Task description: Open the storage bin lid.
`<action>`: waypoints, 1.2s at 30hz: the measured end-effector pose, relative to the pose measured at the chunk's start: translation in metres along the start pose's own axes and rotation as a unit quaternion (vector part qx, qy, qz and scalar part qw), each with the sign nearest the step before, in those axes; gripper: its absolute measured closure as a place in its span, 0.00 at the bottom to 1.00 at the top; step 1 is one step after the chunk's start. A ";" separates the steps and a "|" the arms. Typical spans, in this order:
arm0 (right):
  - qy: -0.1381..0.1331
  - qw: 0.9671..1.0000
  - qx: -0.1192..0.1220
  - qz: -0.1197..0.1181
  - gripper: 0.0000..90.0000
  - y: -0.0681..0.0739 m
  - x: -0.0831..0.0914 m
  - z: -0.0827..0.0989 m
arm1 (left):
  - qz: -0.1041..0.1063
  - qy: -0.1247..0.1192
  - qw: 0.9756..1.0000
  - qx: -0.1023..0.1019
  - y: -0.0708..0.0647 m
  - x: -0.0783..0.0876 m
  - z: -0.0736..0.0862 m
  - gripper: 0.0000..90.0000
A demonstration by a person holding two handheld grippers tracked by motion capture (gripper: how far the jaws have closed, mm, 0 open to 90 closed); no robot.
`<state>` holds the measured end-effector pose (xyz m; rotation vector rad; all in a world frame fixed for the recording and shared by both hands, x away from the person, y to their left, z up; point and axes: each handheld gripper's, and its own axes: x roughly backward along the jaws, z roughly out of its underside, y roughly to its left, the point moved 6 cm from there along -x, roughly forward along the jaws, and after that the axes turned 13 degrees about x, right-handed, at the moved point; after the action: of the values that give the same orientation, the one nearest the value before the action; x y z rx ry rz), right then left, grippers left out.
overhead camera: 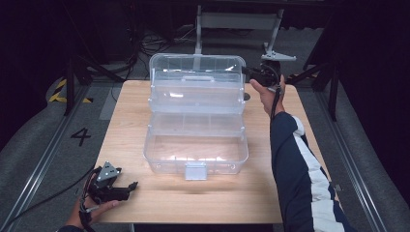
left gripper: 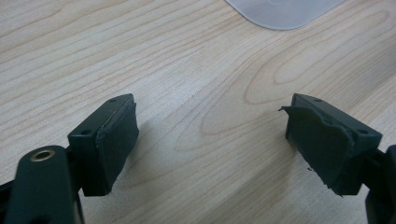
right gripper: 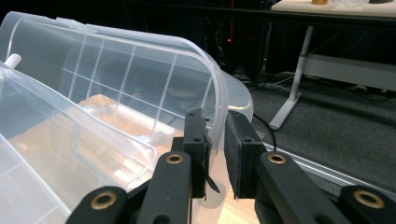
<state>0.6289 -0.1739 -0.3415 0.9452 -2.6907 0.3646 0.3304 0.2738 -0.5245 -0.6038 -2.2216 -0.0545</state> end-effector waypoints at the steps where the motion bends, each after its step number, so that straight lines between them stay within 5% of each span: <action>1: 0.001 1.000 0.000 -0.001 0.89 -0.001 0.000 0.000 | 0.000 0.001 1.000 0.001 0.000 0.000 0.000 0.19; 21: 0.044 0.999 -0.023 -0.017 0.87 -0.011 -0.015 0.006 | 0.005 0.001 1.000 0.001 0.000 0.000 0.000 0.19; 24: 0.054 0.998 -0.013 -0.008 0.90 -0.012 -0.019 0.008 | 0.005 0.001 1.000 0.001 0.000 0.000 0.000 0.19; 25: 0.060 0.998 -0.010 -0.008 1.00 -0.013 -0.020 0.011 | 0.005 0.001 1.000 0.001 0.000 0.000 0.000 0.19; 27: 0.058 0.998 -0.011 -0.023 1.00 -0.011 -0.023 0.015 | 0.005 0.001 1.000 0.001 0.000 0.000 0.000 0.19; 31: 0.088 0.996 0.002 -0.018 1.00 -0.006 -0.033 0.026 | 0.005 0.002 1.000 0.001 0.000 -0.001 0.000 0.19; 36: 0.092 0.996 0.000 -0.018 1.00 -0.003 -0.037 0.031 | 0.005 0.000 1.000 0.001 0.000 0.000 0.000 0.19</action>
<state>0.6538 -0.1645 -0.3822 0.9114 -2.5033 0.4227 0.3304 0.2733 -0.5248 -0.6149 -2.2179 -0.0473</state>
